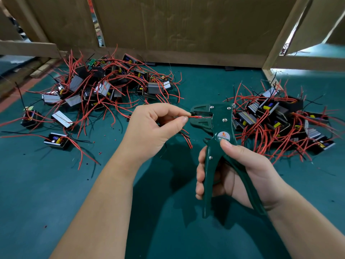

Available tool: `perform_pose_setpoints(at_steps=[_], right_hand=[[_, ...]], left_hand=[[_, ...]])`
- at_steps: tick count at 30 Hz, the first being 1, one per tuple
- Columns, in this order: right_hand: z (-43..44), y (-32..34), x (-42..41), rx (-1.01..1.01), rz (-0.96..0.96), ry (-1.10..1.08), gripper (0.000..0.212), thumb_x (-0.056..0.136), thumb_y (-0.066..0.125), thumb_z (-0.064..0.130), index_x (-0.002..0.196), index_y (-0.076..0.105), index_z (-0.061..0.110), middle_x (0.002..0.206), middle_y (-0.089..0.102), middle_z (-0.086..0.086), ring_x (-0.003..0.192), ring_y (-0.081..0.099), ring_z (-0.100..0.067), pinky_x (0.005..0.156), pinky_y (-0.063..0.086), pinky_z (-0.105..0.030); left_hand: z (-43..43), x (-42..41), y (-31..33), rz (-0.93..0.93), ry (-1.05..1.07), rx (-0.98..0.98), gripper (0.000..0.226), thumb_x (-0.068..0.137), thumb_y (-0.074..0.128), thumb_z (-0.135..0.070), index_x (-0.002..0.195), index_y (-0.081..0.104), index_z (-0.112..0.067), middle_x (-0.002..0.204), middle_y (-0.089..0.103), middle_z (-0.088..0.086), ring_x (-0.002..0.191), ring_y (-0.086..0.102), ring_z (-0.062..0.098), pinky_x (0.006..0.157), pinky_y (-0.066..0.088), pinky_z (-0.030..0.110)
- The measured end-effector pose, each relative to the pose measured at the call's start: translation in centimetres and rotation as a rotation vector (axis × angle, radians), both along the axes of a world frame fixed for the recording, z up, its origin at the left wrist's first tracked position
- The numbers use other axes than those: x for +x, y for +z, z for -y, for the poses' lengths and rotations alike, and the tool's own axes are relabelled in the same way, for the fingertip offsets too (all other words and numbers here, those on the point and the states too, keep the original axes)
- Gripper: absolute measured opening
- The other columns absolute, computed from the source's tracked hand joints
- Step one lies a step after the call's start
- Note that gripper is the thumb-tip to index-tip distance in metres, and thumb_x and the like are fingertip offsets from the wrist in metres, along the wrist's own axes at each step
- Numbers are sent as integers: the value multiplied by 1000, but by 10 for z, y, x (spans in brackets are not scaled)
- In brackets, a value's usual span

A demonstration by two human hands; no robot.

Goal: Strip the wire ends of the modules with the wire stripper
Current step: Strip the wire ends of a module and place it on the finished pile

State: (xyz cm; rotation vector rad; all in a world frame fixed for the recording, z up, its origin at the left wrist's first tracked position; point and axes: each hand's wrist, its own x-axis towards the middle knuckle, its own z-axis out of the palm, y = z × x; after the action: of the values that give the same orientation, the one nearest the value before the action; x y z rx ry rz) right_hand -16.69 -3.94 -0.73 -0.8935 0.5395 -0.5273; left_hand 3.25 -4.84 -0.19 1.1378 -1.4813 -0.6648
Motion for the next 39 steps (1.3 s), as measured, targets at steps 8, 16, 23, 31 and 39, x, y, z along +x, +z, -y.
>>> perform_pose_setpoints(at_steps=[8, 16, 23, 31, 39], right_hand=[[1, 0, -1, 15, 63, 35, 52, 64, 79, 44, 93, 65, 3, 80, 61, -24, 69, 63, -38, 68, 53, -49], [-1, 0, 1, -11, 5, -1, 52, 64, 80, 48, 87, 65, 4, 74, 61, -23, 62, 63, -37, 64, 54, -48], [-1, 1, -1, -1, 2, 10, 54, 64, 79, 52, 86, 66, 5, 73, 61, -22, 62, 62, -36, 64, 54, -46], [-1, 0, -1, -16, -24, -12, 55, 63, 79, 56, 84, 64, 6, 70, 60, -20, 59, 61, -34, 62, 53, -46], [-6, -3, 11, 11, -164, -246, 52, 69, 66, 61, 67, 56, 10, 54, 48, -17, 39, 48, -26, 48, 48, -37]], left_hand=[[2, -1, -2, -19, 45, -8, 17, 80, 67, -15, 79, 71, -31, 57, 55, 7, 55, 41, 8, 52, 34, 19], [-2, -2, -1, -43, 48, 0, 19, 79, 68, -12, 76, 72, -30, 57, 57, -2, 53, 42, 7, 52, 35, 17], [-2, -2, 0, -37, 46, -3, 19, 79, 66, -14, 77, 72, -32, 59, 61, -1, 56, 45, 7, 54, 38, 19], [-1, -2, -1, -30, 43, -12, 19, 79, 67, -13, 78, 72, -32, 57, 61, -10, 54, 45, 1, 54, 38, 13], [3, 2, -7, 230, 78, 129, 26, 80, 66, -40, 69, 73, -17, 47, 44, -9, 46, 33, 3, 46, 28, 17]])
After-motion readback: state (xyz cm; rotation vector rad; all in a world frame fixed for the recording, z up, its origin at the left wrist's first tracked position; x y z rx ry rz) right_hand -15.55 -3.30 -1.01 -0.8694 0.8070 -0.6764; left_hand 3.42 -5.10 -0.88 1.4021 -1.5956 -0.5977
